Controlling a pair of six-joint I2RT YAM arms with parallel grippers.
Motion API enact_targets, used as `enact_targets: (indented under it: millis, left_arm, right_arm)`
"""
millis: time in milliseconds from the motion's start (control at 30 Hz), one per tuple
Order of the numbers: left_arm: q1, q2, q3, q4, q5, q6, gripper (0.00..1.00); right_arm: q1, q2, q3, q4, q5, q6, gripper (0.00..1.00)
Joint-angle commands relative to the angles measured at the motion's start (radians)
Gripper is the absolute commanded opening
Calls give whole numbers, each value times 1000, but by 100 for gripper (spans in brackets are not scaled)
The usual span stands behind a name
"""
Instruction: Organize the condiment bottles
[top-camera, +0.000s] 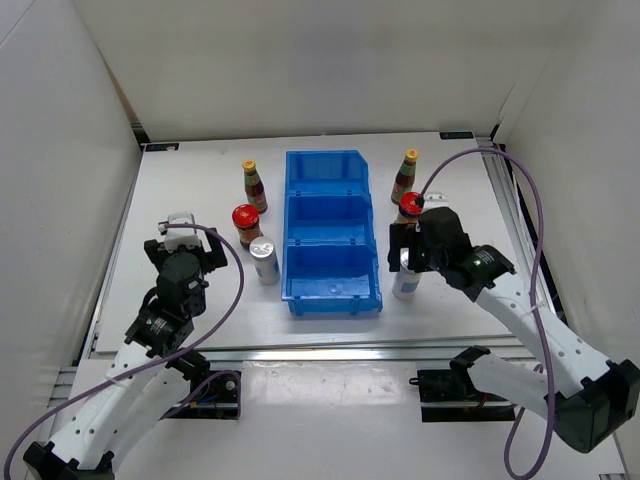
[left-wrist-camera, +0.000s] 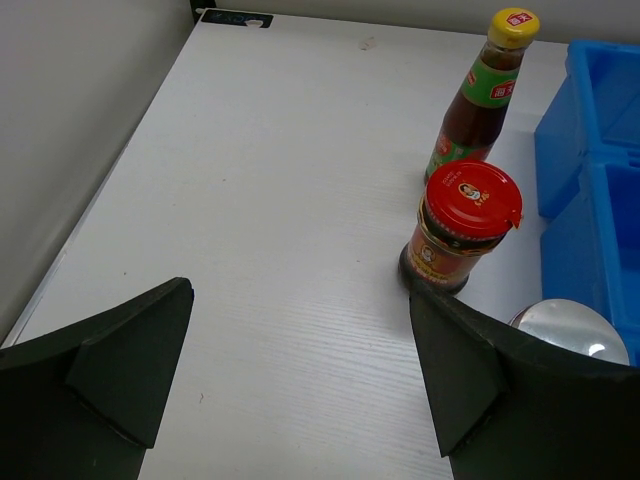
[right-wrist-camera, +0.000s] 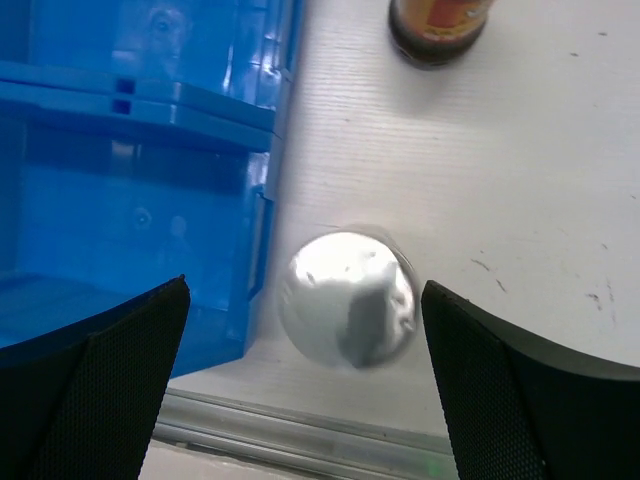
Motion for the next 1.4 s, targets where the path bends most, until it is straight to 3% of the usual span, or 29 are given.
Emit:
enact_targets:
  millis: [0,167,633,1367]
  left_arm:
    - [4,0,-6,17,3,-10,100]
    - [4,9,-6,17,3,0,100]
    - [4,9,-15,27,3,9,100]
    - [4,0,-15,36,3,9,100]
  right_arm:
    - [13,-61,-11,-64,122,32,100]
    - [13,-44,-11,-77,156,32,100]
    - [13,120,-68,-46,73,90,100]
    - [22,26,6,-90,94,71,100]
